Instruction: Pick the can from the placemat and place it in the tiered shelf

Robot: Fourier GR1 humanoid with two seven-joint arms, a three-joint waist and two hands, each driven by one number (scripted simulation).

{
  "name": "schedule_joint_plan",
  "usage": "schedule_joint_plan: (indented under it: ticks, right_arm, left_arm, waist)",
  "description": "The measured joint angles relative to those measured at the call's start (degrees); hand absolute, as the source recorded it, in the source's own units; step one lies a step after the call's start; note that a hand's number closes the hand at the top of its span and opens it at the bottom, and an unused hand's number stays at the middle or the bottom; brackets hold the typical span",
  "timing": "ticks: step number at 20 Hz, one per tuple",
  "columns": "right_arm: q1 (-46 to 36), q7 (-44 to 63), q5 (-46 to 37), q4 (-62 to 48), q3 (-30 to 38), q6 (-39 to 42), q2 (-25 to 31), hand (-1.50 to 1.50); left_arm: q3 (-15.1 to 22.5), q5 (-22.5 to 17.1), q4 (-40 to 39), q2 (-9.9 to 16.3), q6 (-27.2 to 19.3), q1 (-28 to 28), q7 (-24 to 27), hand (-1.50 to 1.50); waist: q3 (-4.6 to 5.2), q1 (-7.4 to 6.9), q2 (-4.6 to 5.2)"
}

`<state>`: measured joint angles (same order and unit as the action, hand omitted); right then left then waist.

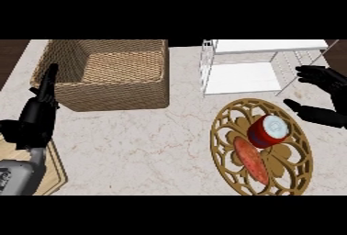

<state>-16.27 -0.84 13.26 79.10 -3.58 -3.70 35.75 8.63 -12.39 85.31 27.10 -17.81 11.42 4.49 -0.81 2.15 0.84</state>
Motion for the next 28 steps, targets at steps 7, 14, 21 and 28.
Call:
schedule_joint_plan:
  ticks: [7,14,21,28]
  right_arm:
    - [1.4,-12.4,2.7,-9.6,7.5,-0.6,-2.9,-1.5]
    - [0.5,-9.1,1.2,-9.5,3.5,11.4,4.4,-1.5]
    - [-3.9,0.9,-2.5,-4.5,-1.3,17.2,10.6,-1.5]
    - [-8.2,11.8,-7.7,3.8,-8.8,25.6,17.4,-1.5]
  left_arm:
    - [2.5,2.8,-0.7,-1.1,1.0,1.4,-1.1,0.0]
    - [2.9,4.2,-0.8,-2.1,1.2,1.4,-1.2,0.0]
    - [2.9,5.3,-0.2,-2.8,1.4,0.8,-1.4,0.0]
    - [2.5,6.1,-0.3,-3.5,1.6,0.8,-1.3,0.0]
  waist:
    - [-0.12,-1.44,-1.0]
    - [-0.2,-1.77,-1.4]
    - [-0.11,-2.1,-1.59]
    - [0.13,-1.99,-1.74]
